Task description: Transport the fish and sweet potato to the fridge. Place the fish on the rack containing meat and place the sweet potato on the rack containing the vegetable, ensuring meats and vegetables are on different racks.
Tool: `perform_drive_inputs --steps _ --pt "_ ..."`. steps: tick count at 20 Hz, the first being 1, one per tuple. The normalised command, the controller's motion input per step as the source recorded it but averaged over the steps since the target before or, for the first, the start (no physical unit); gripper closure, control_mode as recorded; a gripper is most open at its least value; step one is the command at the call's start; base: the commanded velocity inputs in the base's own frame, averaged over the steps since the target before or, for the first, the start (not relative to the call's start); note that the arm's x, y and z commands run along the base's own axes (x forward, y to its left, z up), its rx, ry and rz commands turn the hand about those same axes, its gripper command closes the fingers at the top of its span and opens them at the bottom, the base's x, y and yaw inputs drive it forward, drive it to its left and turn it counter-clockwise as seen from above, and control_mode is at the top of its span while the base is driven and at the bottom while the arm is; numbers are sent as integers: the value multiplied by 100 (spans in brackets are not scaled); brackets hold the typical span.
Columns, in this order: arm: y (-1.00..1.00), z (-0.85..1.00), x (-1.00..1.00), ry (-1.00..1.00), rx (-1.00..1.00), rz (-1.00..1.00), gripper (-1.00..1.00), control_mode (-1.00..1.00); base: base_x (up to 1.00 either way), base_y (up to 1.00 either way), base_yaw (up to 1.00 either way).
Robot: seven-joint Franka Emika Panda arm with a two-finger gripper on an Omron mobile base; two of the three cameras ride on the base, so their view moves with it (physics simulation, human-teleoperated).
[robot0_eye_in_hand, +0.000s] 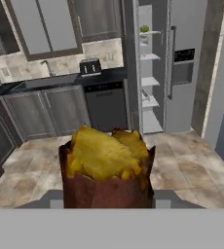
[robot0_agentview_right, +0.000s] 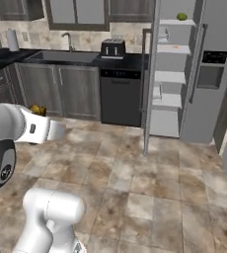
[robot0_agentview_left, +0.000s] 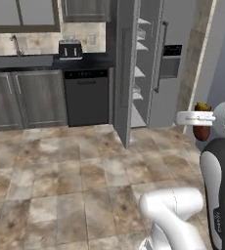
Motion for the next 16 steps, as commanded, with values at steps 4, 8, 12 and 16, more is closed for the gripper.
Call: perform_drive_inputs --steps 4,8,12,16 --pt "0 0 0 0 0 0 100 100 100 -100 18" --pt "0 0 0 0 0 0 100 100 100 -100 19" --pt "0 0 0 0 0 0 100 100 100 -100 15" --pt "0 0 0 0 0 0 100 100 100 -96 12"
